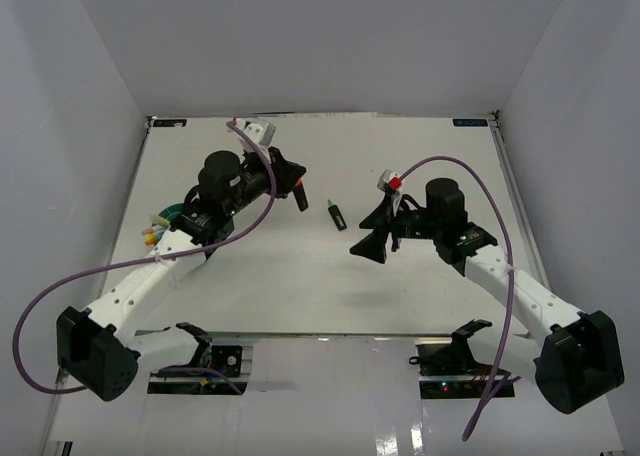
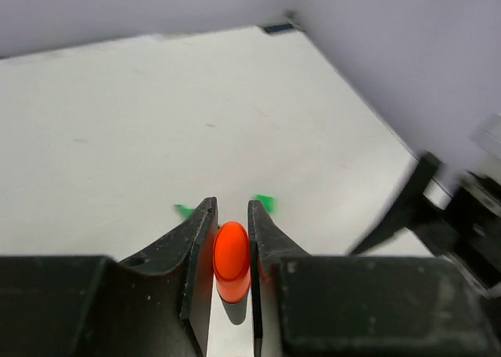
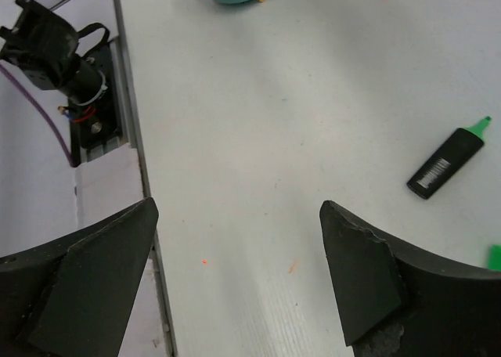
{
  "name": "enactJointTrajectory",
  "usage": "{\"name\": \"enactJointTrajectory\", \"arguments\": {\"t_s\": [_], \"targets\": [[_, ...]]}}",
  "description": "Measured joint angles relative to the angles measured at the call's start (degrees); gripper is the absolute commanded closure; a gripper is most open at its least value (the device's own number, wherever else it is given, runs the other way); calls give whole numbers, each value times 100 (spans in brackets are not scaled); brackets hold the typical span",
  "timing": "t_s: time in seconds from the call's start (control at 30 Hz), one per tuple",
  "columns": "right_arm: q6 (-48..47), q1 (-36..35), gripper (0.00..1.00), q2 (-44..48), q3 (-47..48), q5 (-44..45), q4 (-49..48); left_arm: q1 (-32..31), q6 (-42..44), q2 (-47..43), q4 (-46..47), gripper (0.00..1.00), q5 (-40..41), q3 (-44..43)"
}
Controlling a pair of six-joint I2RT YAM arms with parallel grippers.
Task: Sort the stationery into containers
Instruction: Place the pen in the storage box.
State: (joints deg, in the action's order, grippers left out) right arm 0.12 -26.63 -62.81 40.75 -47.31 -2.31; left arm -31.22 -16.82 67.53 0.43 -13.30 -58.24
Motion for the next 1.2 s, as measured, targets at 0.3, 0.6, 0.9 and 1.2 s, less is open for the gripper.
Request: {"name": "enactJointTrajectory", "arguments": {"t_s": [0.3, 0.6, 0.9, 1.2], "targets": [[-57, 0, 10, 640, -278, 1016, 90, 1403, 17, -848, -398, 100, 3220, 688], [-55, 0, 10, 815, -345, 1158, 85, 2684, -227, -708, -262, 100, 4148, 1222], [-55, 0, 10, 868, -415, 1156, 87, 3235, -407, -72, 127, 100, 4138, 1300], [-55, 0, 10, 866, -417, 1158, 87, 3563, -599, 264, 369, 81, 4063, 1580]]}}
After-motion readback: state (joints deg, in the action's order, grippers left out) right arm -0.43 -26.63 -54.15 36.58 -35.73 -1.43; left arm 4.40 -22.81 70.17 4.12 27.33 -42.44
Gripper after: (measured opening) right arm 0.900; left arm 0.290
